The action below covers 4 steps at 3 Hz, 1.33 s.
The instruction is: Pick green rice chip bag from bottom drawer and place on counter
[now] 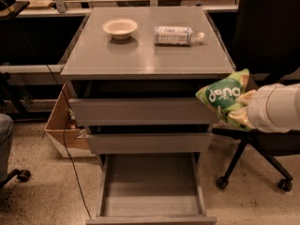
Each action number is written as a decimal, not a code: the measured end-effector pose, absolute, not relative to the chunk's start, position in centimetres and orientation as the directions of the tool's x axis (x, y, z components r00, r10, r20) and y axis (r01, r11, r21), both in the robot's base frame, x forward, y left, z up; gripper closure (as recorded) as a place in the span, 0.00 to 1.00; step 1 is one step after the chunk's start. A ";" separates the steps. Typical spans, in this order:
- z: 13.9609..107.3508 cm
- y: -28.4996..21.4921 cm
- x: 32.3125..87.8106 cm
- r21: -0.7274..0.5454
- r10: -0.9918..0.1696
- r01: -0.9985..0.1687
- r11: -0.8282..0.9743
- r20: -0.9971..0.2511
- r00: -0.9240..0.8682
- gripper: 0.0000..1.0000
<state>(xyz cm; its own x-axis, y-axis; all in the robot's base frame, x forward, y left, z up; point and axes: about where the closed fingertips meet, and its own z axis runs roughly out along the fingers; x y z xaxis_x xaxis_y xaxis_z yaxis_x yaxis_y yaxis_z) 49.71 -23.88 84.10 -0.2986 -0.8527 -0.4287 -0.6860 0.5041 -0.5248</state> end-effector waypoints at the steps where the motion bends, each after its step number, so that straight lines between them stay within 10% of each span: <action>1: 89.6 -22.9 52.3 -0.587 -0.871 -0.662 0.466 -0.438 -0.224 1.00; 4: 97.8 -14.6 63.4 -0.646 -0.860 -0.680 0.345 -0.508 0.046 1.00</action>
Offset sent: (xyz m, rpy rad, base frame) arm 0.1094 0.0714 0.1651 -0.0262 -0.2541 0.2121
